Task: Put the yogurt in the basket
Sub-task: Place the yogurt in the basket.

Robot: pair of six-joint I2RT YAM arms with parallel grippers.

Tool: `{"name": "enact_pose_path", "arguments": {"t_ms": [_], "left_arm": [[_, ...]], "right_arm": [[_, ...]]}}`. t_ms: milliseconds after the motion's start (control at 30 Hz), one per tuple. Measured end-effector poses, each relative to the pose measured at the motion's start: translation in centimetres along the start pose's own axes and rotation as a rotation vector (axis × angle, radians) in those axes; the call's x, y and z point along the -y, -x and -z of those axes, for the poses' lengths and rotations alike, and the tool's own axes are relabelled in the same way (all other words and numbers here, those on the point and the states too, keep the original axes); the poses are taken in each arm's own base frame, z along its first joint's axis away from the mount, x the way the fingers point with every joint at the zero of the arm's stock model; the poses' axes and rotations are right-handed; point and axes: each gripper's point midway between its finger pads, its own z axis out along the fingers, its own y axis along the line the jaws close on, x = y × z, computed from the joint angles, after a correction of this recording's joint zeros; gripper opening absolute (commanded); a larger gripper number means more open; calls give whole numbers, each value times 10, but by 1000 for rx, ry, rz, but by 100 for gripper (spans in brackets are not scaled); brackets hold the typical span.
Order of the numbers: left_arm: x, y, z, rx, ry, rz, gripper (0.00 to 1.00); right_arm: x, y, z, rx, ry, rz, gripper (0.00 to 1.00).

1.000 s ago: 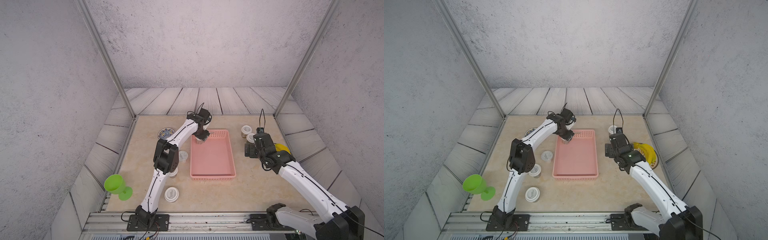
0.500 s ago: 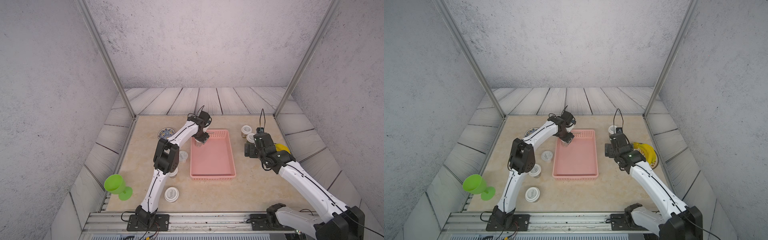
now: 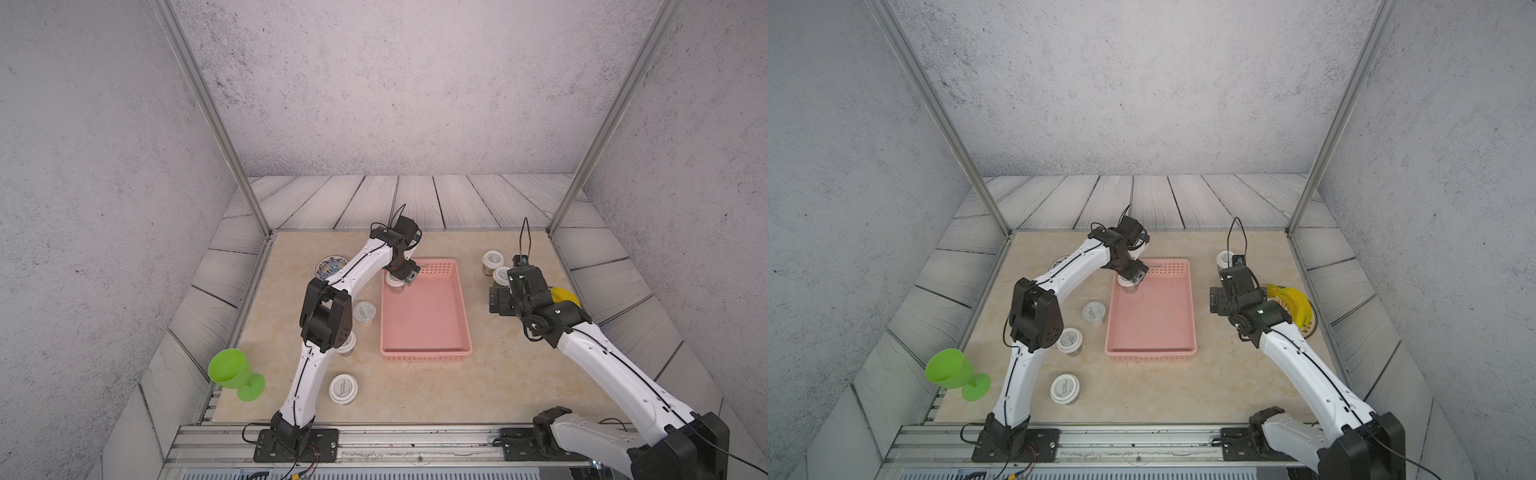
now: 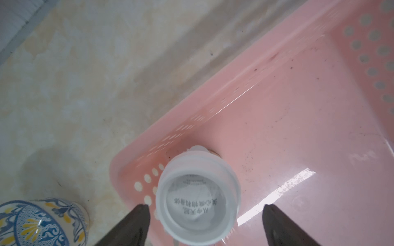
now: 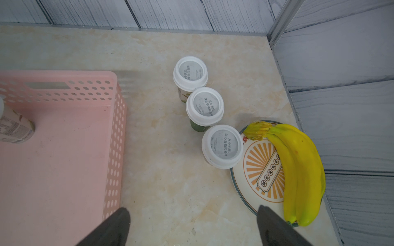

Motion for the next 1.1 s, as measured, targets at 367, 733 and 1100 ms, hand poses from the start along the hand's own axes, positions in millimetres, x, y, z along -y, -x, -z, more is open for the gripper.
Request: {"name": "enact_pose_path", "arguments": {"t_ms": [367,733,1100], "left_arm": [[-4,3,66,107,9,11,96],[-19,2,62,114,98,-4,96],[-24,-5,0,4,138,-33,96]], "right_arm": [[0,0,0,0,0,0,97],[-1,-2,-3,-12,-3,5,97],[-1,-3,-3,-14,-4,6,97]]}}
